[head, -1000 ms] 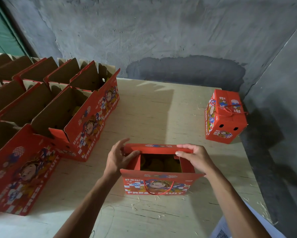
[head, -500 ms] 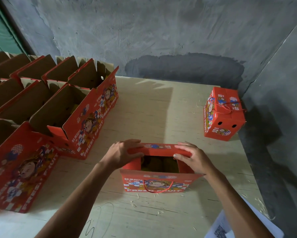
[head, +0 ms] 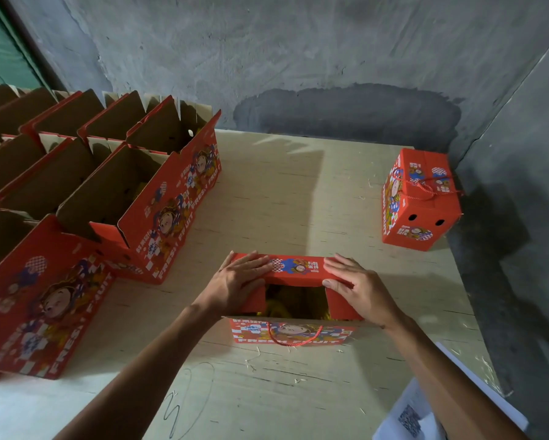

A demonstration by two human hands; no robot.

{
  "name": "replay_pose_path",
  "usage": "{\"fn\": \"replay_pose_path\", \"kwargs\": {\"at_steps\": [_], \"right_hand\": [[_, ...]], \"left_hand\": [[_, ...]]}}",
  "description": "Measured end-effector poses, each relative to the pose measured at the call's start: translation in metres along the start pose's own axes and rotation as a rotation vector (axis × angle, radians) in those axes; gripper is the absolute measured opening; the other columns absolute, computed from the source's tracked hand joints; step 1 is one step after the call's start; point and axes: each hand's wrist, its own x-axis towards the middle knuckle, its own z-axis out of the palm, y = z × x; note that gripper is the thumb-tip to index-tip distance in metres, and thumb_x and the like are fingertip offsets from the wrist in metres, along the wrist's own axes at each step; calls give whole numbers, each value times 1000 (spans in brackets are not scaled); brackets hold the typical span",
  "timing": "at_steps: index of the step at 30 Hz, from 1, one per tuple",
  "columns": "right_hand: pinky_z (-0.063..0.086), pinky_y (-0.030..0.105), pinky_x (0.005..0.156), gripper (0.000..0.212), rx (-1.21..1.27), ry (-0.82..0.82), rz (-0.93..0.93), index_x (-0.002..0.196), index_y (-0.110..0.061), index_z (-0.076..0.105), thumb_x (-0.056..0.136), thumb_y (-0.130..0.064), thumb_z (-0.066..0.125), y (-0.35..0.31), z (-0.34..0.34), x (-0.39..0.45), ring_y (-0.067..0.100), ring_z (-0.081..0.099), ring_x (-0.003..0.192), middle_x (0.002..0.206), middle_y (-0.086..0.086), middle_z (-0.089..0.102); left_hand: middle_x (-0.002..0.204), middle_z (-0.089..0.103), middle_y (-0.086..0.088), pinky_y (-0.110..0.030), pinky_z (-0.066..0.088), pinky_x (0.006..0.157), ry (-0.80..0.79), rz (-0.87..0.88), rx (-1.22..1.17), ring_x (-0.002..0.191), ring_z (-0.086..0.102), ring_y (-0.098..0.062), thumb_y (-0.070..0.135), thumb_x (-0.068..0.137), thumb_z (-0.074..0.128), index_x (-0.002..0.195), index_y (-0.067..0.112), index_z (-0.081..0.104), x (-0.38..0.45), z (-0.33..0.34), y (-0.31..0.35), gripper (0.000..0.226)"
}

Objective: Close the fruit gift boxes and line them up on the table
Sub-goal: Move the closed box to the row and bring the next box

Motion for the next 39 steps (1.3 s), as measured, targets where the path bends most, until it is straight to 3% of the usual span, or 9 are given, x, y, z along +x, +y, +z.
{"fn": "replay_pose_path", "kwargs": {"at_steps": [5,8,12,21,26,31,34,37,39], "right_hand": [[31,38,124,45,-68,51,-58,138,-13,63,96,-27,70,-2,4,-3,11,39,148,147,-2,56],[31,37,124,46,-146,67,-104,142,-16,61,98,-28,68,3,6,-6,10,37,148,150,-5,53],[30,36,124,47,-205,52,-159,145,-17,57,100,-26,64,12,7,-8,8,34,150,154,-7,49],[52,46,107,41,-293,202,-210,131,-9,69,90,-14,78,12,12,-9,21,57,135,137,4,65],[59,44,97,39,-410,331,-284,120,-6,75,82,-7,85,10,18,-12,25,68,120,125,7,72],[63,42,88,40,-540,400,-345,112,-4,78,75,-8,91,11,23,-15,26,73,110,116,10,75],[64,42,83,36,-581,407,-382,107,-3,80,74,-9,92,10,22,-13,26,74,106,112,10,77],[62,40,87,31,-517,390,-357,105,-4,80,77,-14,90,11,19,-11,23,74,106,118,7,76],[58,40,94,28,-459,353,-343,104,-5,78,81,-18,88,13,16,-9,22,70,111,126,4,73]], "left_hand": [[152,50,13,-53,17,125,79,-36,-16,148,38,-10,37,101,60,138,34,63,-1,2,0,37],[153,51,4,-51,25,122,122,-39,-59,143,44,-16,33,97,68,136,31,66,-4,4,0,39],[163,36,-6,-47,22,126,99,-82,-94,152,27,-18,43,98,63,153,14,46,-16,6,-5,65],[158,44,-6,-51,41,117,145,-61,-52,150,37,-20,26,100,66,151,11,48,-29,-5,-14,56],[153,51,-2,-42,40,116,235,-95,-84,147,40,-18,21,97,70,140,22,63,-31,-2,-2,43],[150,54,-4,-39,39,116,236,-110,-92,144,44,-20,19,94,74,133,17,69,-30,-3,3,40],[137,66,-5,-45,49,108,297,-77,28,132,58,-22,24,86,83,120,10,76,-24,0,7,38],[128,71,-5,-45,47,103,287,-50,110,120,64,-25,32,81,87,106,4,75,-12,2,8,39],[126,68,-5,-45,41,104,258,-29,110,116,62,-26,33,82,85,95,6,64,-8,1,8,37]]}}
